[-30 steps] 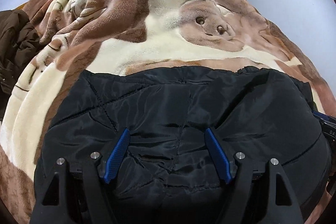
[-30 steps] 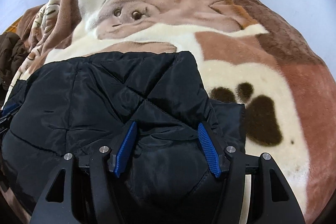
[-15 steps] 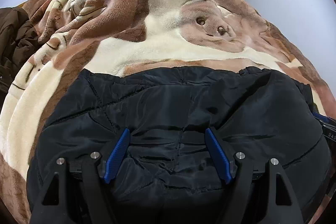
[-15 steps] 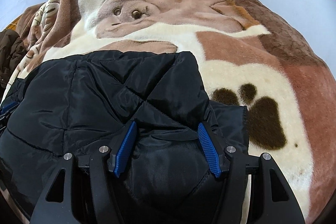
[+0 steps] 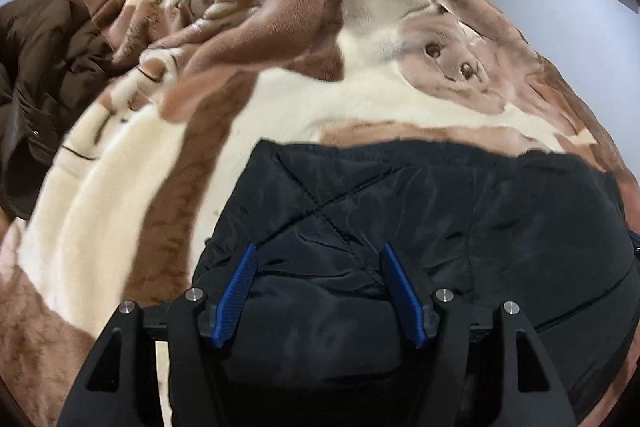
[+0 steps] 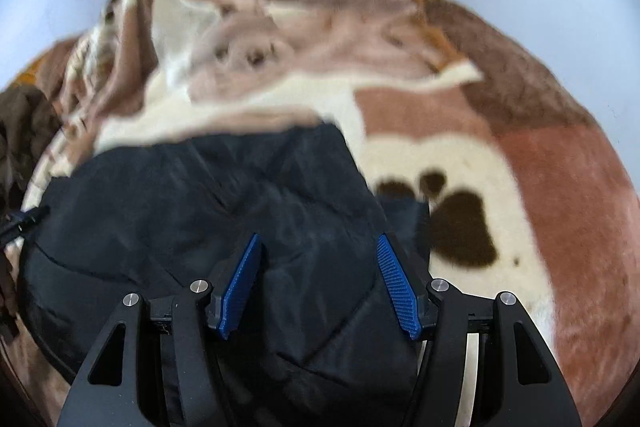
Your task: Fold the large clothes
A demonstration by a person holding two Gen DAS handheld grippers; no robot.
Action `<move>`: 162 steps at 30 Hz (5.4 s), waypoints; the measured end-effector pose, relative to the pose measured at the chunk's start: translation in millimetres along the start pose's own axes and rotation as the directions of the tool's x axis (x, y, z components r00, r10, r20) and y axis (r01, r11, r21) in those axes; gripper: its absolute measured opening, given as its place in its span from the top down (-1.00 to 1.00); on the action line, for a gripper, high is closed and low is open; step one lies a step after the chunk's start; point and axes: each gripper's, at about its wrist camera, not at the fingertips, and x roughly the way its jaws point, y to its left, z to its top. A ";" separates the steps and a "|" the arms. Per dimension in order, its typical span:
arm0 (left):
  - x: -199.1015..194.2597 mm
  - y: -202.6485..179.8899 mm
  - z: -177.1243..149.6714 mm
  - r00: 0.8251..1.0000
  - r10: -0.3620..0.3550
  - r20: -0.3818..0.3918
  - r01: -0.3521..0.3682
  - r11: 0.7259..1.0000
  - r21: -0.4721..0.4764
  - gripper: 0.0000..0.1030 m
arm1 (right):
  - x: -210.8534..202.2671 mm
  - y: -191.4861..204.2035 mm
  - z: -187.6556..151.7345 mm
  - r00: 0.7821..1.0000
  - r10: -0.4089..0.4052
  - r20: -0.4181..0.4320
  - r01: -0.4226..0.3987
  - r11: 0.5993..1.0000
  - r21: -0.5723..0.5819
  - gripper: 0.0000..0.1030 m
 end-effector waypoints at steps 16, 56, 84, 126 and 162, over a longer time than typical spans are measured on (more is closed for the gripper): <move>-65.7 0.0 -28.4 0.999 0.004 0.054 -0.004 1.000 -0.012 -0.29 | -62.2 1.6 -25.0 0.995 0.004 0.095 -0.005 1.000 0.013 -0.17; -61.4 49.4 -64.1 0.999 0.028 -0.018 -0.031 0.981 -0.190 -0.28 | -51.0 -17.9 -56.6 1.000 0.028 0.005 -0.028 0.996 0.086 -0.26; 11.6 59.9 -56.0 0.972 -0.227 -0.064 0.193 0.920 -0.341 -0.69 | 25.5 -57.6 -49.0 0.944 0.325 -0.062 -0.290 0.903 0.318 -0.54; -0.2 41.4 -31.7 0.978 -0.197 -0.067 0.172 0.947 -0.272 0.39 | 16.7 -33.2 -23.1 0.961 0.267 -0.076 -0.241 0.937 0.252 0.29; -100.8 63.7 8.8 0.965 -0.233 0.117 0.256 0.934 -0.250 0.77 | -63.2 -15.8 14.0 0.951 0.305 0.042 -0.308 0.935 0.178 0.53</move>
